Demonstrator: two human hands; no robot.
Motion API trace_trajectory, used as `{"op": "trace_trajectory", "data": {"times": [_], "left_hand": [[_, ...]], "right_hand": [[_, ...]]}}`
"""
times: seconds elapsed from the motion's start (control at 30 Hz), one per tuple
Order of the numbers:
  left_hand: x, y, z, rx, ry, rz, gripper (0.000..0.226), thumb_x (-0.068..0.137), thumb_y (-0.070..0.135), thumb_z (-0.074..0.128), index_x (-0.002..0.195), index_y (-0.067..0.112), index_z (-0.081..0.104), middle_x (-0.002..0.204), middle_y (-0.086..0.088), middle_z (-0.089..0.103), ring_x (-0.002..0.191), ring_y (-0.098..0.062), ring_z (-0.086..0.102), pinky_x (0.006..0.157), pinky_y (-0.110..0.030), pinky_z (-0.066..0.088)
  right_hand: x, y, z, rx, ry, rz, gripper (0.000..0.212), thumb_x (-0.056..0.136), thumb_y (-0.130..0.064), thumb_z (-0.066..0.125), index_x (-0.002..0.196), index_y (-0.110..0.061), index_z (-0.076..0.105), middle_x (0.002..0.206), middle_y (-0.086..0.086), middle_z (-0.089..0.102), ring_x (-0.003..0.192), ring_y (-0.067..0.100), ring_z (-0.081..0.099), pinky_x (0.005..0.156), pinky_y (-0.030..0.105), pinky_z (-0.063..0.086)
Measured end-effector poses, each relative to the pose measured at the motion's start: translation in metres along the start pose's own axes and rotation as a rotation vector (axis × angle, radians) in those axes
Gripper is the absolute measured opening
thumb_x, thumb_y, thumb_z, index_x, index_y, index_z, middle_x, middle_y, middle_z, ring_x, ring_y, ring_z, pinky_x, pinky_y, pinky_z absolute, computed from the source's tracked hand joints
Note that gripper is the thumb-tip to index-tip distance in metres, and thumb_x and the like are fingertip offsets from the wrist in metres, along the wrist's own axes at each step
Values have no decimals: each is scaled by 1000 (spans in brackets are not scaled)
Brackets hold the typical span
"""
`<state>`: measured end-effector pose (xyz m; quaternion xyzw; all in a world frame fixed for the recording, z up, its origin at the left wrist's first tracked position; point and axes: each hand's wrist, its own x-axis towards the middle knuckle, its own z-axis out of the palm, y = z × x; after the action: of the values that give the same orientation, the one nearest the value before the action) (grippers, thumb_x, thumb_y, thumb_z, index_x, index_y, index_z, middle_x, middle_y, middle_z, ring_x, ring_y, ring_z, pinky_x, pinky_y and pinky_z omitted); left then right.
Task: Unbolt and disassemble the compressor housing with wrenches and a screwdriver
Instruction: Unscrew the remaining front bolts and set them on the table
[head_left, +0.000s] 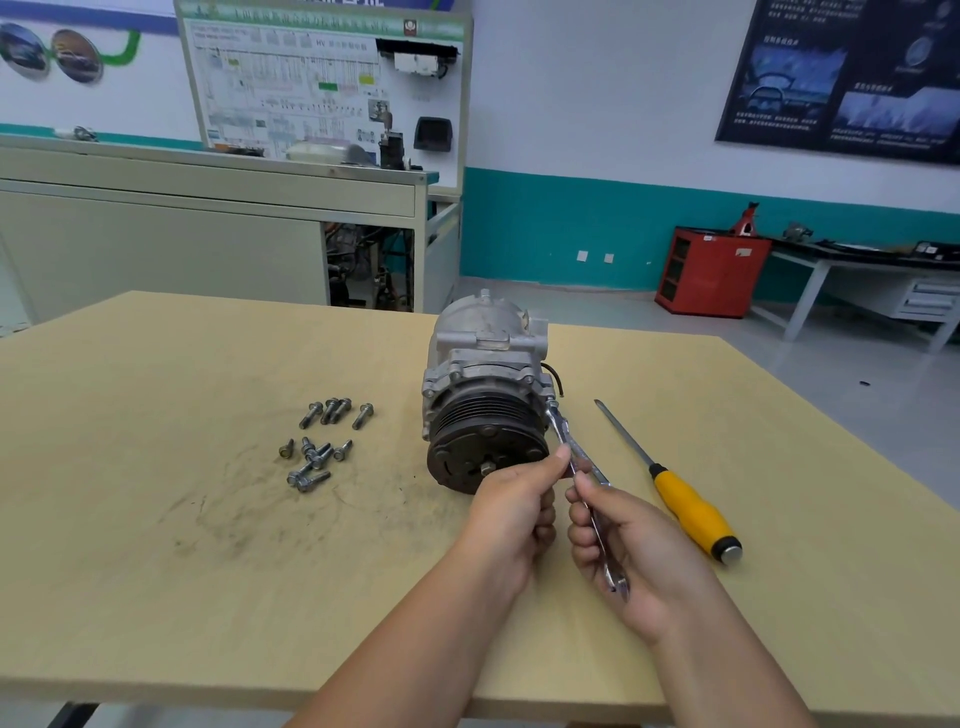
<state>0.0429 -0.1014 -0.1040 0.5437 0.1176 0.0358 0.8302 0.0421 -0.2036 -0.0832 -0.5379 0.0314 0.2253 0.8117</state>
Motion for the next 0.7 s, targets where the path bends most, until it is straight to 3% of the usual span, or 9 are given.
{"op": "trace_trajectory", "data": {"times": [0.07,0.27,0.37,0.43,0.5,0.6,0.7], "left_hand": [[1,-1,0,9,-11,0,19,85,29,65,80,13,73,46,9,24,42,-6,23,44,-18,20],[3,-3,0,-21,-27,28,21,86,22,63,73,12,74,51,4,30,50,-11,24,50,-24,21],[2,-2,1,-47,-63,45,24,89,21,60,73,12,75,59,-2,44,55,-13,29,52,-25,22],[2,-1,1,-73,-96,35,26,91,21,56,74,12,74,52,2,51,49,-11,37,50,-23,29],[2,-1,3,-106,-125,-6,28,92,21,54,73,12,74,51,2,46,43,-9,42,44,-20,35],[4,-1,5,-140,-131,-86,31,92,26,55,72,14,76,66,-5,30,54,-15,33,42,-23,36],[4,0,5,-134,-112,-119,29,91,28,56,74,13,73,67,-8,32,54,-16,32,40,-20,39]], "right_hand": [[0,-1,-2,-84,25,-40,18,92,-15,57,77,-5,58,49,1,52,38,7,46,35,16,37],[0,0,-2,-211,75,-121,19,91,-14,58,74,-5,60,51,3,57,40,9,49,36,18,38],[-1,-4,-3,-51,-3,17,21,91,-16,52,78,-4,63,52,3,46,38,10,40,34,18,32],[-2,-8,-4,85,-94,131,19,80,-17,55,72,-3,65,54,2,36,38,10,33,35,17,29],[-3,-9,-5,203,-164,194,19,74,-18,53,69,-3,63,54,0,31,38,9,31,37,18,28],[-2,-8,-4,336,-166,210,23,83,-16,50,66,-2,58,50,-1,35,35,8,33,35,17,30],[-1,-7,-1,379,-135,181,28,89,-16,49,66,-2,56,47,0,38,33,7,36,34,15,31]]}}
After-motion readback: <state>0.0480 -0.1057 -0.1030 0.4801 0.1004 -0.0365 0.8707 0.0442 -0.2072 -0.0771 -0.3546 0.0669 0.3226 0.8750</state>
